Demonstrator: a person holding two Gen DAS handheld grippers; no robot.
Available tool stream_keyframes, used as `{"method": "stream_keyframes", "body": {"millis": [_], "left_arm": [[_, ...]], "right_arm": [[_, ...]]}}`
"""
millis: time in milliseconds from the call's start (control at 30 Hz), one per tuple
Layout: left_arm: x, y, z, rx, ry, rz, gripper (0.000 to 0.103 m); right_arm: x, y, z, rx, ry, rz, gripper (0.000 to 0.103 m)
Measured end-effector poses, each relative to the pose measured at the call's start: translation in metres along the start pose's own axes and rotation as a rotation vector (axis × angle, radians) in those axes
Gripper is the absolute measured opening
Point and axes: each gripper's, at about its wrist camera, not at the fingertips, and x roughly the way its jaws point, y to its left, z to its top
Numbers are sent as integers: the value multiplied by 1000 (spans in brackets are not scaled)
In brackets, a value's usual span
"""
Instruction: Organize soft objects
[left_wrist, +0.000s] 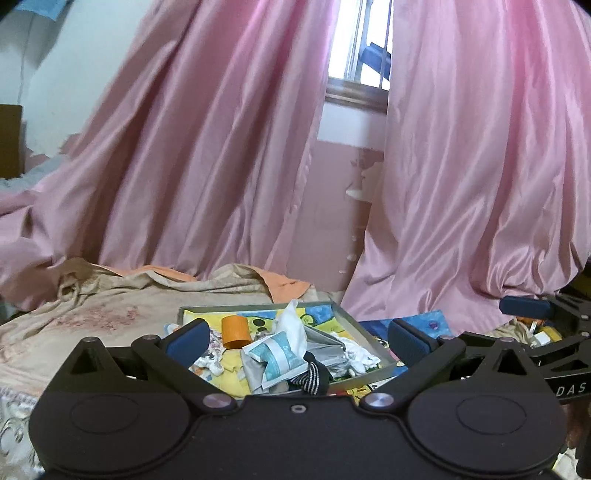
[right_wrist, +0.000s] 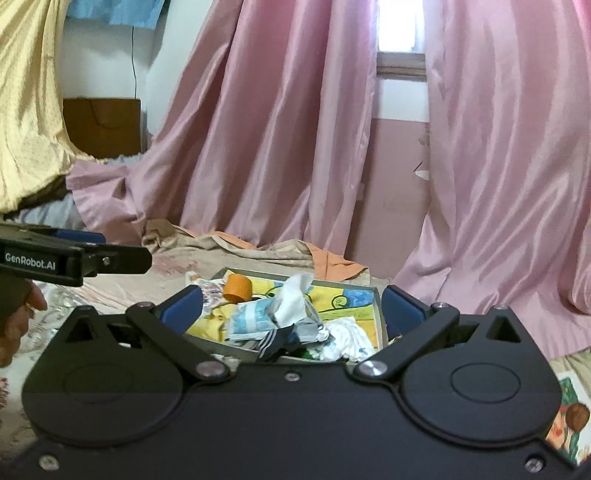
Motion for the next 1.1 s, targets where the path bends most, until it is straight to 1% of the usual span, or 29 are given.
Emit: {"method": "stream_keyframes", "body": {"millis": [133, 300, 500, 600, 800, 967, 1067, 1100], "left_arm": [[-33, -7, -13, -14, -22, 17, 102], [-71, -13, -34, -23, -25, 44, 102], [-106, -17, -63, -10, 22, 82, 102], [-120, -14, -79, -12, 59, 106, 102], [-137, -10, -102, -43, 115, 153, 102], [-141, -10, -112, -42, 151, 169, 102], [-143, -9, -117, -48, 166, 178, 102], [-143, -9, -118, -52, 172, 181, 102]], "right_arm": [[-36, 7, -13, 34, -9, 4, 102], [-66, 19, -35, 65, 17, -2, 102], [-90, 28, -61, 120, 48, -27, 102], [-99, 31, -74, 146, 73, -43, 103], [-110, 37, -95, 206, 116, -67, 103], [-108, 37, -103, 245, 151, -83, 103], [-113, 39, -110, 250, 162, -88, 103], [-109, 41, -112, 252, 171, -90, 103]]}}
